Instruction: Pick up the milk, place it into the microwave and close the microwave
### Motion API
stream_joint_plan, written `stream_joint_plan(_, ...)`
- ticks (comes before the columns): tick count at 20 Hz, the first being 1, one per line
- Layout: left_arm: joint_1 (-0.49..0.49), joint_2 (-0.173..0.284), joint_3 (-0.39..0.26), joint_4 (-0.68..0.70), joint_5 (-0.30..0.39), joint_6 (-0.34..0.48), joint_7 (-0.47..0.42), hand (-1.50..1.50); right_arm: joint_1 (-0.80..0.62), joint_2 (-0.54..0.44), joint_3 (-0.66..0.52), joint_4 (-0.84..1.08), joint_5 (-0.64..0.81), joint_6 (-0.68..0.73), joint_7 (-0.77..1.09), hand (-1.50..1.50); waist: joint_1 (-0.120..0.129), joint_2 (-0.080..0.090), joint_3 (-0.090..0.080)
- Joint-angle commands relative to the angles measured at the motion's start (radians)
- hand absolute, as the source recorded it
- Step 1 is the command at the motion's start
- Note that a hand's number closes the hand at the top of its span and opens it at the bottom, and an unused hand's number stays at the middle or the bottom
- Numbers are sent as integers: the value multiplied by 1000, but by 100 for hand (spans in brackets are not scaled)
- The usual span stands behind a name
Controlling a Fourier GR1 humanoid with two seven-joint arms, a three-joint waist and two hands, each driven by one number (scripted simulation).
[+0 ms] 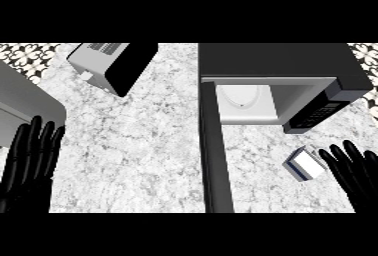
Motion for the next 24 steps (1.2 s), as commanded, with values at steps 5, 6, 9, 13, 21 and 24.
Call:
stream_joint_plan(5, 190, -13, -31, -66, 7, -46, -90, -150, 97, 40, -70, -11, 43, 37, -50, -150, 3, 1, 0)
stream_joint_plan(6, 193, -24, -58, -75, 17, -52, -81, -150, 101, 37, -94, -18, 37, 44, -62, -150, 2, 1, 0)
stream_joint_plan(9, 155, -5, -7, -76, 41, -51, -64, -150, 56, 101, -86, 45, 183, -24, -111, -150, 3, 2, 0)
stream_joint_plan(13, 308, -15, -78, -93, 6, -79, -156, -150, 18, 98, -143, 128, 245, -17, -197, -150, 7, 2, 0)
stream_joint_plan(21, 425, -18, -109, -108, -22, -90, -238, -150, -49, 135, -172, 362, 399, -72, -353, -150, 12, 2, 0)
stream_joint_plan(24, 435, -15, -106, -107, -7, -110, -262, -150, -110, 135, -172, 393, 393, -85, -328, -150, 9, 2, 0)
